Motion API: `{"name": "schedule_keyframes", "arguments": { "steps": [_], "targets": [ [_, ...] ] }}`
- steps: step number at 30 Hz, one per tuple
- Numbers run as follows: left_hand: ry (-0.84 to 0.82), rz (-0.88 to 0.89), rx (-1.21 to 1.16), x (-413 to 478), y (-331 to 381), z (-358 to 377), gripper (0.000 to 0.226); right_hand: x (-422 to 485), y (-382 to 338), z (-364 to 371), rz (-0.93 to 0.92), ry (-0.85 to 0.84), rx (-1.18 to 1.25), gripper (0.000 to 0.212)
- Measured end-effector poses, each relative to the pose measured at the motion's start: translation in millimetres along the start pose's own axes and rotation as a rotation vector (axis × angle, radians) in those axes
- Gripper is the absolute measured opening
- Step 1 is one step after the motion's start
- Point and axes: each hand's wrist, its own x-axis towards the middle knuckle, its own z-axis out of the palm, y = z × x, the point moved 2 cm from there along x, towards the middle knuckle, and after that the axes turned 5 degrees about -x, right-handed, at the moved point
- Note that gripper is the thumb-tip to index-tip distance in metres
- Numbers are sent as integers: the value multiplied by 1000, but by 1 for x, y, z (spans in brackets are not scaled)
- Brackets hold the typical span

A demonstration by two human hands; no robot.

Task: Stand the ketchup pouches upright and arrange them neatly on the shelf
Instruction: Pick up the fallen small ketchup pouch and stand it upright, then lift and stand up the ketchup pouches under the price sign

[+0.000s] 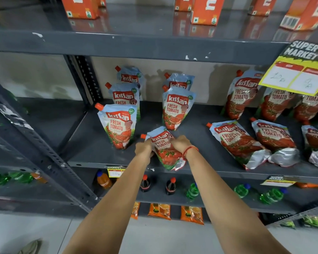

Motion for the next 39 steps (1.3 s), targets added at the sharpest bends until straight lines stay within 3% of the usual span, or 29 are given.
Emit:
{"name": "schedule_keyframes", "arguments": {
  "steps": [4, 9, 12, 15, 21, 23, 25, 27, 29, 35, 37, 39],
  "targets": [
    [4, 2, -168, -4, 2, 0, 41, -3, 7, 6, -65, -49, 241, 45],
    [-82, 217, -296, -16, 39, 8, 28, -14, -16, -9, -264, 64, 470, 23],
    [-172, 377, -239, -21, 60, 13, 16, -17, -31, -21, -421, 174, 467, 25],
    [-251, 492, -140, -19, 63, 14, 29, -17, -32, -25, -502, 226, 459, 34],
    [-220, 436, -75, -11, 45, 1, 14, -15, -30, -18, -561, 235, 370, 28],
    [-182, 442, -59, -13, 33, 0, 22, -16, -27, -19, -565, 251, 354, 32],
    [-22, 448, -74, -19, 19, -2, 32, -20, -22, -24, -574, 280, 362, 37],
    [153, 477, -82, -30, 5, -2, 31, -24, -18, -34, -592, 332, 380, 34],
    [198, 527, -61, -45, -9, 10, 30, -28, -8, -51, -610, 385, 382, 28],
    [-145, 487, 120, -81, -22, 102, 23, -26, 40, -140, -491, 640, 198, 25],
    [-204, 392, 244, -82, -22, 137, 22, -15, 71, -172, -304, 616, 98, 28],
    [-248, 268, 324, -82, -24, 171, 26, -5, 103, -198, -69, 488, 38, 38]
  ]
}}
